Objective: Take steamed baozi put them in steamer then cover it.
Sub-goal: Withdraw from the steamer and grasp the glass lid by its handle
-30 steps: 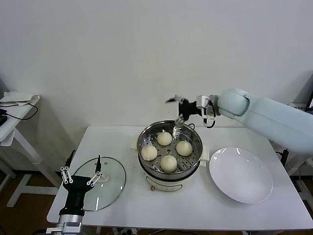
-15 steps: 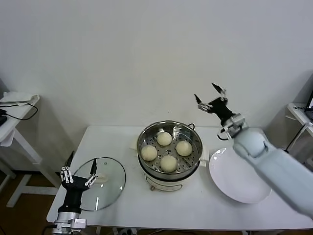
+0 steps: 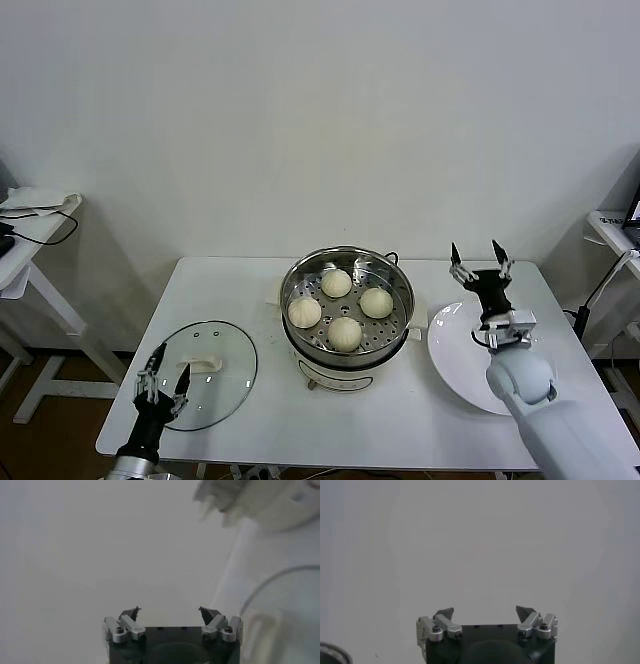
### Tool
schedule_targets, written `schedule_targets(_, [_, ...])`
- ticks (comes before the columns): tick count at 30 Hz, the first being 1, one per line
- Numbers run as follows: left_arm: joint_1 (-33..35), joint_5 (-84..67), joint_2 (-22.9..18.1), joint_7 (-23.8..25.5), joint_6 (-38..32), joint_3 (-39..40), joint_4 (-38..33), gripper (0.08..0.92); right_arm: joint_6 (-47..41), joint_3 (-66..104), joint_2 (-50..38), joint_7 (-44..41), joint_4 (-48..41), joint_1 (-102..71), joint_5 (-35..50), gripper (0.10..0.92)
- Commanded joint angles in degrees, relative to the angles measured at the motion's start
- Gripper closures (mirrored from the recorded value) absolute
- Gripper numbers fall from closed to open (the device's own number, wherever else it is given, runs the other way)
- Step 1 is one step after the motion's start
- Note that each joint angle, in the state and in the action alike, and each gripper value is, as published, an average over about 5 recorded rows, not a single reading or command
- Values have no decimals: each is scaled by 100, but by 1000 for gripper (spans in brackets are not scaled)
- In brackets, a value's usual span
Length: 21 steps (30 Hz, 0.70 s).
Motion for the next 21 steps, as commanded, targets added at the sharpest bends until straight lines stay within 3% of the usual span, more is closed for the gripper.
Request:
schedule_targets(1, [-27, 1627, -71, -449, -325, -20, 811, 177, 114, 785, 724, 112, 31, -999, -229, 203])
schedule_targets(11, [-545, 2317, -144, -759, -268, 5, 1492, 177, 83, 654, 858, 105, 77, -1016, -282, 203])
schedule_targets(21, [-834, 2401, -152, -812, -103, 41, 1627, 177, 91, 677, 879, 45, 54, -1070, -312, 203])
